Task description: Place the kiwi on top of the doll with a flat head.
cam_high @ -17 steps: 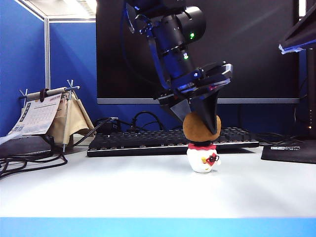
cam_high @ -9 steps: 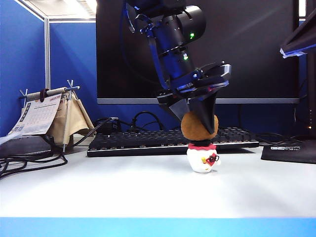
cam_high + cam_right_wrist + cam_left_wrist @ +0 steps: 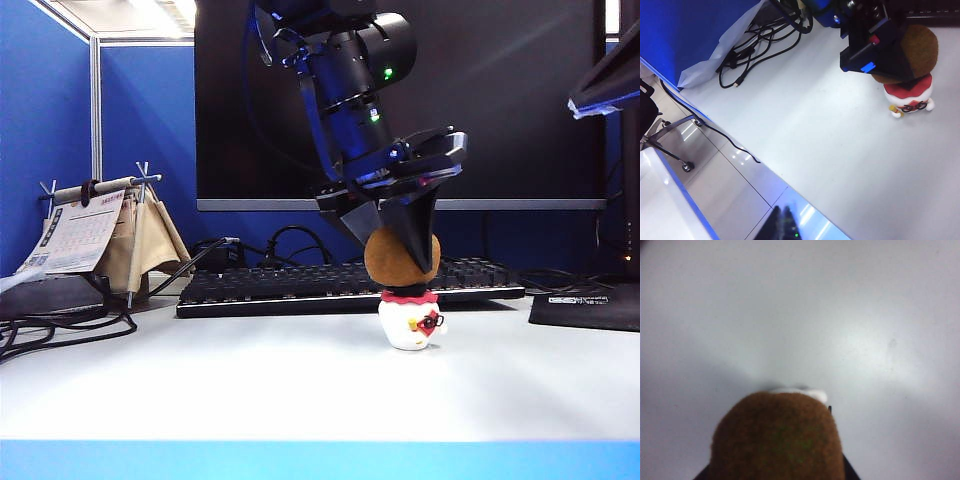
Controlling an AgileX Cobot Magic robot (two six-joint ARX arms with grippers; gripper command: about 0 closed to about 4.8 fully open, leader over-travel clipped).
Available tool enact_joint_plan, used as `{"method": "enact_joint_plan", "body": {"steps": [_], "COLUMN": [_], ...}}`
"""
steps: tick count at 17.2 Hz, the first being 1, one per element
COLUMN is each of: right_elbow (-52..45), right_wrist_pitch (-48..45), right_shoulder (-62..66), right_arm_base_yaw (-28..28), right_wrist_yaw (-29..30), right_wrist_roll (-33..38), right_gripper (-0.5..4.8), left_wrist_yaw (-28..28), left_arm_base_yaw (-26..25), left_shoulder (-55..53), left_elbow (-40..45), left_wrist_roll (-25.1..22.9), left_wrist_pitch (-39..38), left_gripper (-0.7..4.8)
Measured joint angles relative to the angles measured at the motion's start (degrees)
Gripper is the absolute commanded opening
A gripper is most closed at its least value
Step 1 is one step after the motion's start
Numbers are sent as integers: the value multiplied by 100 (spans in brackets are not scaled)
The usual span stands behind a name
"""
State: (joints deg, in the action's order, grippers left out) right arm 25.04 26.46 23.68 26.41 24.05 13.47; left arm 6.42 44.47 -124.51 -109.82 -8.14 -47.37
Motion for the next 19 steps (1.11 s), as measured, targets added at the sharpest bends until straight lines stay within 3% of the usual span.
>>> {"method": "enact_joint_plan", "body": {"steps": [6, 10, 11, 12, 15, 19], "right_elbow": [0, 0, 0, 0, 0, 0], "right_wrist_pitch": [0, 0, 0, 0, 0, 2], "right_shoulder": [0, 0, 0, 0, 0, 0], "right_arm_base_yaw": [0, 0, 0, 0, 0, 0], "right_wrist_yaw": [0, 0, 0, 0, 0, 0], "right_wrist_roll": [0, 0, 0, 0, 0, 0], "right_gripper": [-1, -1, -1, -1, -1, 0], "left_wrist_yaw": [2, 4, 4, 2, -20, -479], "left_arm_base_yaw": [0, 0, 0, 0, 0, 2], "left_shoulder": [0, 0, 0, 0, 0, 2], "left_elbow": [0, 0, 0, 0, -37, -789], "left_wrist_roll": [4, 15, 15, 20, 17, 11], "left_wrist_pitch": [7, 39, 52, 52, 7, -382], "left_gripper": [409, 412, 473, 479, 479, 479]}}
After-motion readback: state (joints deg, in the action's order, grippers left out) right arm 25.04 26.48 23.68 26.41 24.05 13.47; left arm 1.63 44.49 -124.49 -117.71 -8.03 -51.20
